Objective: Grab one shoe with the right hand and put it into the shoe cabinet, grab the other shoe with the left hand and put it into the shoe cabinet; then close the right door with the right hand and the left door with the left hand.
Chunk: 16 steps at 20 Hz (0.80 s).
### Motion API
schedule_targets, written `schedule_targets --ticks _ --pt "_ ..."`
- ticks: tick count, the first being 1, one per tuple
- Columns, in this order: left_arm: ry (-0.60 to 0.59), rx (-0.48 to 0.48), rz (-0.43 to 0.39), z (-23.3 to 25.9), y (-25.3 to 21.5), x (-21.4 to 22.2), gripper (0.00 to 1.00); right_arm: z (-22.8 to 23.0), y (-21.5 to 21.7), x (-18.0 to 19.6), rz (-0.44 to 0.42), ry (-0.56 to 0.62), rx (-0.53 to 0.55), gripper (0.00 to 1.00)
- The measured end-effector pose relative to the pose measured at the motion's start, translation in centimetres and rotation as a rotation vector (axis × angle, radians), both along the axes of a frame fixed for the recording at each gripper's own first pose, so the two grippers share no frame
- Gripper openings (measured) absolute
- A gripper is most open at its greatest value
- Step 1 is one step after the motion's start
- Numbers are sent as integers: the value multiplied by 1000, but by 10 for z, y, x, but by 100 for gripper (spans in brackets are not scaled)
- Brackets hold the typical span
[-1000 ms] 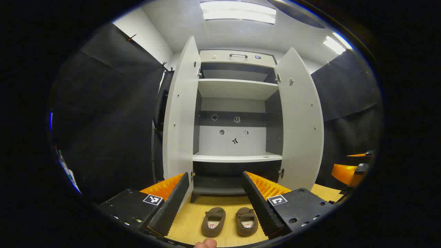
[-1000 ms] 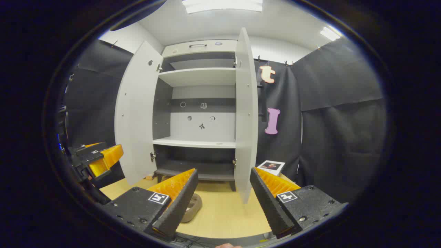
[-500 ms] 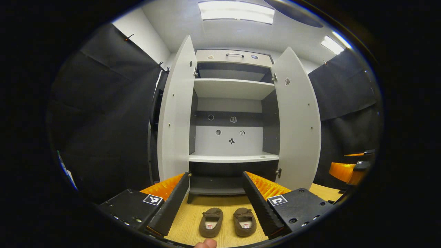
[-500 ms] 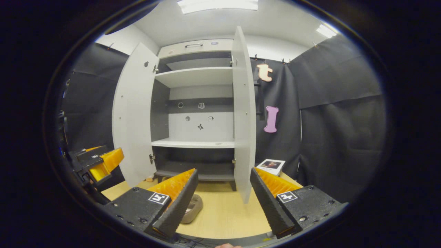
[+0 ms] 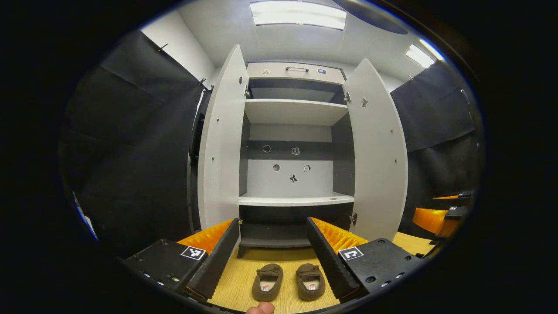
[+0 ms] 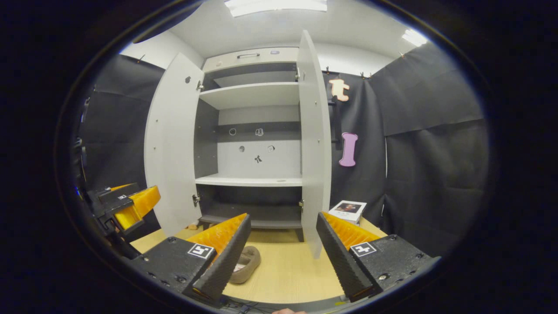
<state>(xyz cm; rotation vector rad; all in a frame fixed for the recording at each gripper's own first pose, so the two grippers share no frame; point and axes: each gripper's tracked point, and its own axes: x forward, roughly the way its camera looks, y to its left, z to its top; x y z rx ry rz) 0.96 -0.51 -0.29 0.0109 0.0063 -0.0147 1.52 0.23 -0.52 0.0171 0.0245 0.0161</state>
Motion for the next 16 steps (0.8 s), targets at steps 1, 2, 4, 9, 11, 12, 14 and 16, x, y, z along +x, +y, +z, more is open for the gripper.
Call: schedule_targets --ticks 1,2,4,9,11,12,14,16 --pt "3 -1 1 -1 0 0 94 -1 1 1 3 3 -2 94" --pt "5 -3 2 -2 1 1 94 -2 2 2 7 5 -4 94" --pt "7 -5 5 -2 2 1 94 -5 6 6 15 15 -10 94" --pt "1 -10 23 -1 8 3 95 -28 36 26 110 108 -34 99" --pt "-1 -7 31 -3 10 3 94 -54 52 37 155 205 -39 95" --pt "1 -5 38 -4 12 2 94 -67 61 44 184 247 -38 99" --pt "6 -14 43 -7 15 1 95 -97 84 54 248 334 -39 99" --pt "14 -15 51 -10 19 0 95 -121 106 66 296 413 -41 99"
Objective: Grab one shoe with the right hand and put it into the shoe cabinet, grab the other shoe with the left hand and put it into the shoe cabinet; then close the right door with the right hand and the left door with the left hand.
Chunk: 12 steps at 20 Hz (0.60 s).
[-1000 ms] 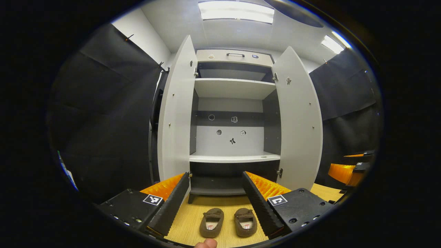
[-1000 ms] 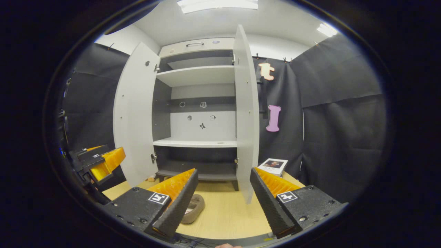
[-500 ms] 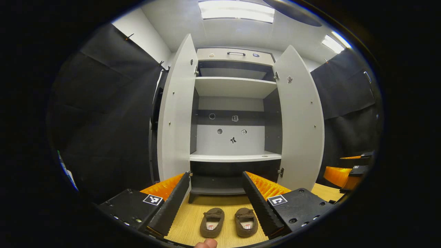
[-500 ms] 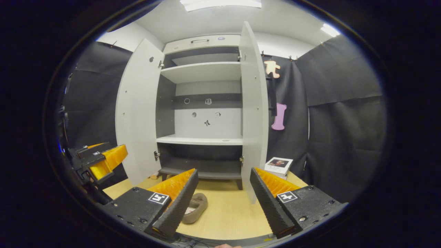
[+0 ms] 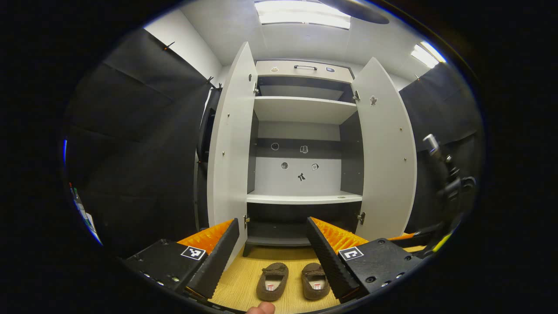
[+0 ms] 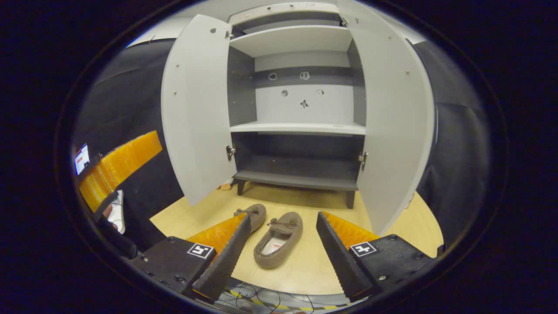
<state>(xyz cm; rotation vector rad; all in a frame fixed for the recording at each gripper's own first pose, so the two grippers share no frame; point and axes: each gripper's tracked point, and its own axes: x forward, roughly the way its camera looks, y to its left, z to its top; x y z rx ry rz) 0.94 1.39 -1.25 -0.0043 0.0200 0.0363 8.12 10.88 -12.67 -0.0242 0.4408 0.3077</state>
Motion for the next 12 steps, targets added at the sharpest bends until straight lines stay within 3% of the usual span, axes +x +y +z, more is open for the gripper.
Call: schedule_targets --ticks 3,5,12 --pt "6 5 22 -3 9 -3 94 -34 29 24 64 64 -53 95" --pt "14 4 37 -7 14 -5 94 -64 40 37 89 101 -109 99" --pt "37 -6 84 -16 30 -7 95 -155 59 69 120 288 -195 98"
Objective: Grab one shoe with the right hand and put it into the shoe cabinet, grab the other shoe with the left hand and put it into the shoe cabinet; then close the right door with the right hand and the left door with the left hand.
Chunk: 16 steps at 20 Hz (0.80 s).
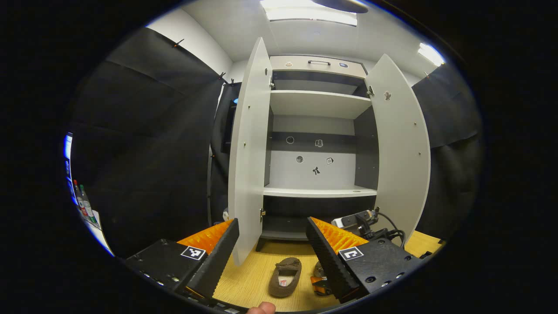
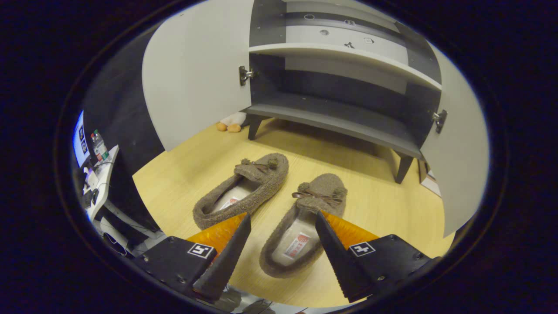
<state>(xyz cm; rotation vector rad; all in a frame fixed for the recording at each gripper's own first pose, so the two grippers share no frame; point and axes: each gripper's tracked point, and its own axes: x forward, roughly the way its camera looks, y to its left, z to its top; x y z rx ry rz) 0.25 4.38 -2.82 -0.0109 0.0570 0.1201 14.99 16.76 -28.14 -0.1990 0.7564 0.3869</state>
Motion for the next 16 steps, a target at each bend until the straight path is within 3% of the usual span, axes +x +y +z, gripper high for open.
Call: schedule_targets --ticks 4,8,10,16 --pt "1 0 7 -1 4 3 95 -27 10 14 -1 71 12 85" --pt "7 6 8 -4 6 6 95 -53 4 31 -51 78 -50 68" --pt "9 5 9 -4 7 7 95 -58 1 38 -71 52 -60 64" --pt "14 6 1 -6 5 9 95 -57 -7 40 -72 13 -107 32"
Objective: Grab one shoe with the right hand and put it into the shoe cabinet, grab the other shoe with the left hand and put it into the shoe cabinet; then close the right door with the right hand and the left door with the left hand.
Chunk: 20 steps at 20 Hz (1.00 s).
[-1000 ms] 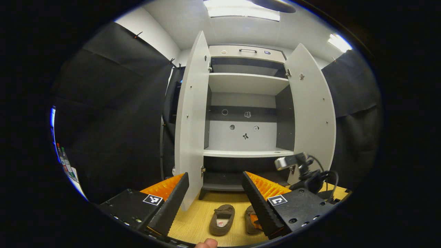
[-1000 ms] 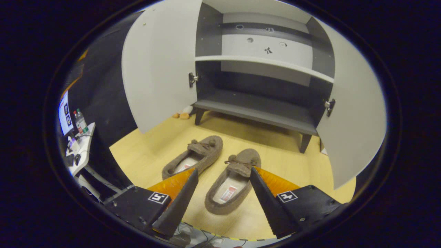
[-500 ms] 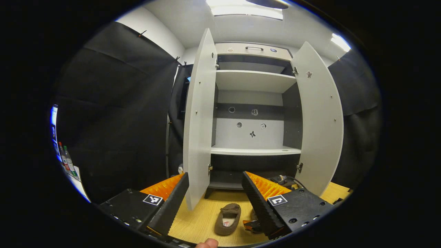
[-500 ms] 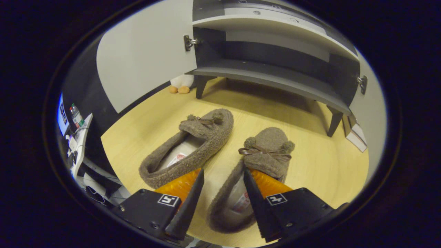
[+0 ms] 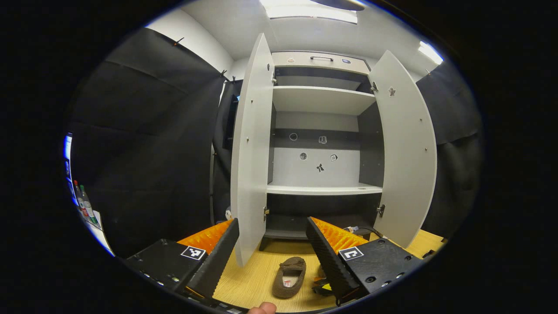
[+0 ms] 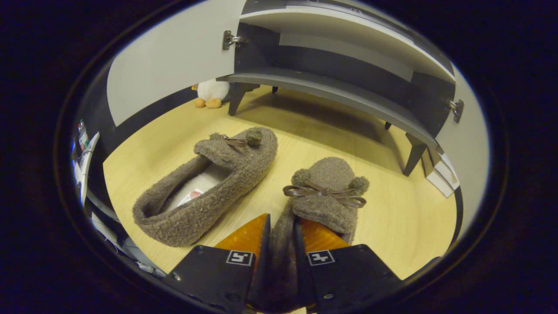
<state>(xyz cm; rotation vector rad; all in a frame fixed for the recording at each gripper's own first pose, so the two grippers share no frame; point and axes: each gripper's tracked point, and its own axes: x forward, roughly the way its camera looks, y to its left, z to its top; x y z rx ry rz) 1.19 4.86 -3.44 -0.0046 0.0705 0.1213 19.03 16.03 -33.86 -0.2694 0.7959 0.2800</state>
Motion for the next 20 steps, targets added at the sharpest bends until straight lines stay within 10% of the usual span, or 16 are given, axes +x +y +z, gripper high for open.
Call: schedule_targets --ticks 6,20 --pt "-5 2 -6 2 -2 -2 95 10 -3 -3 -7 -59 93 5" --pt "-4 1 -66 0 -22 0 95 233 -29 -3 61 -455 182 4"
